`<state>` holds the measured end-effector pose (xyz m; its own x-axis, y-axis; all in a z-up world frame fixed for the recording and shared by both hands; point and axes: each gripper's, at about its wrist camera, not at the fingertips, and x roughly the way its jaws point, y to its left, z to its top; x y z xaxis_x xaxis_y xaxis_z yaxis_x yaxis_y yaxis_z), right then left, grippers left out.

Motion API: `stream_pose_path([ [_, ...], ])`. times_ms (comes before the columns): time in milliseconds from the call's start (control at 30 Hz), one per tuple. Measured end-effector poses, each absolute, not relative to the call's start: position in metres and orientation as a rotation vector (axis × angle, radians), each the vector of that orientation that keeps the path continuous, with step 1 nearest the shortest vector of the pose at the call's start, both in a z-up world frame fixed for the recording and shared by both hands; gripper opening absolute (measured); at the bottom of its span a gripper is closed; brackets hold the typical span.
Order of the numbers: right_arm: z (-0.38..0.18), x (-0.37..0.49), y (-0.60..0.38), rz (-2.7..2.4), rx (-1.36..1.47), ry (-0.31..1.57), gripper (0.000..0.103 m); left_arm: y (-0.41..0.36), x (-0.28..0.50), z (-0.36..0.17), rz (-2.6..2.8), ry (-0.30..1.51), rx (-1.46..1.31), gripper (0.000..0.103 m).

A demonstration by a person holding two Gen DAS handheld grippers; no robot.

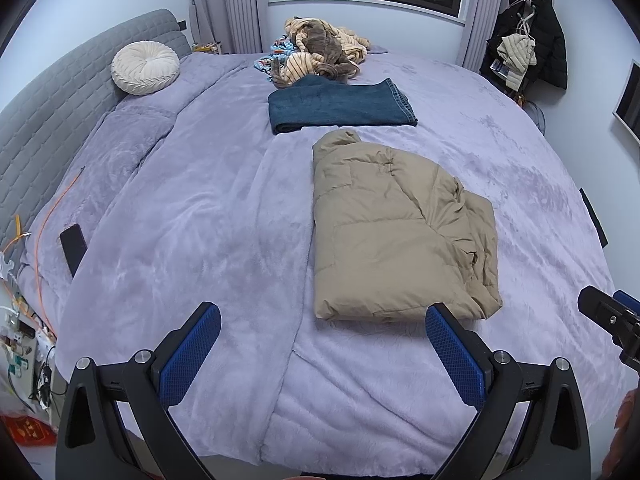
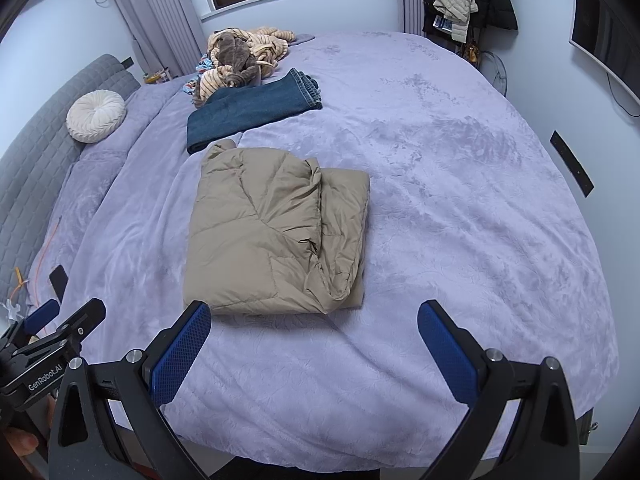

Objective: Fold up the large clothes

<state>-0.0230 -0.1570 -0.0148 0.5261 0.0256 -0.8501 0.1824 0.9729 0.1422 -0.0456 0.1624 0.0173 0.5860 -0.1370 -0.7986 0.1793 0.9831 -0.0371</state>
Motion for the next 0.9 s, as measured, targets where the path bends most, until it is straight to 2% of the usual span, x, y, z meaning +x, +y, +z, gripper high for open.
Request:
stream_pose_path([
  [900,-0.0149,-0.0262,-0.1515,-0.1,0.227,1.014,0.103,0.171,-0.0428,0.021,-0.199,0.907,0.06,0.102],
])
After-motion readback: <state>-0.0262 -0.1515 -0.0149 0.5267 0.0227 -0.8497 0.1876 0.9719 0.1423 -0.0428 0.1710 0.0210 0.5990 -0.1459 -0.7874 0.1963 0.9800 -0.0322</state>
